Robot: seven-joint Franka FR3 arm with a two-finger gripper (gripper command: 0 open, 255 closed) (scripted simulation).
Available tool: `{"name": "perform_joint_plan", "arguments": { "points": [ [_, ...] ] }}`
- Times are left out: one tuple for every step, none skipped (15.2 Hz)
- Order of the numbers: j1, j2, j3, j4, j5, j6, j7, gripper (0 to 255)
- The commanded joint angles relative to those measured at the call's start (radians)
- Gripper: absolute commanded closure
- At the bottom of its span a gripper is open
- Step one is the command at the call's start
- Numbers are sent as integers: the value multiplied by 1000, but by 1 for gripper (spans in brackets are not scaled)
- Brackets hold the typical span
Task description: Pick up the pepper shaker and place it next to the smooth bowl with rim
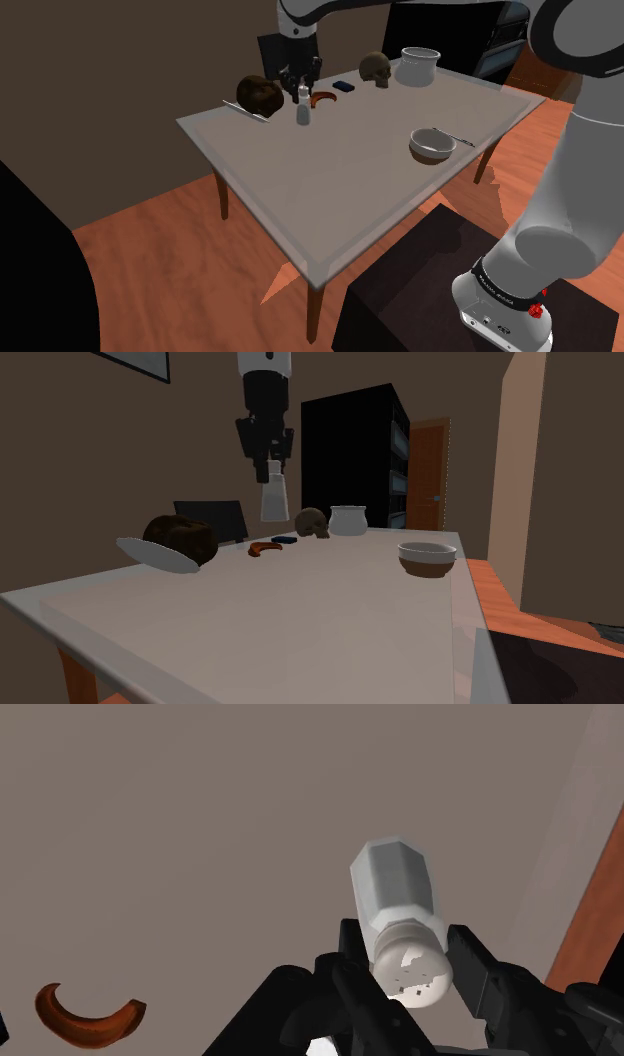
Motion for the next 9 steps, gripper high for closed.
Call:
{"name": "perform_joint_plan", "arguments": {
  "points": [
    [-31, -53, -12, -70, 17, 25, -40, 255],
    [-46, -78, -20, -103, 25, 36, -62, 255],
    [-61, -102, -28, -133, 33, 47, -84, 255],
    [-75, -124, -37, -162, 40, 57, -106, 255],
    [-89, -146, -47, -190, 47, 67, -129, 255],
    [-102, -167, -57, -216, 53, 75, -152, 255],
    [-114, -186, -67, -240, 59, 83, -176, 255],
    [-127, -205, -78, -263, 64, 91, -199, 255],
    [-139, -223, -89, -285, 69, 98, -223, 255]
  ]
}}
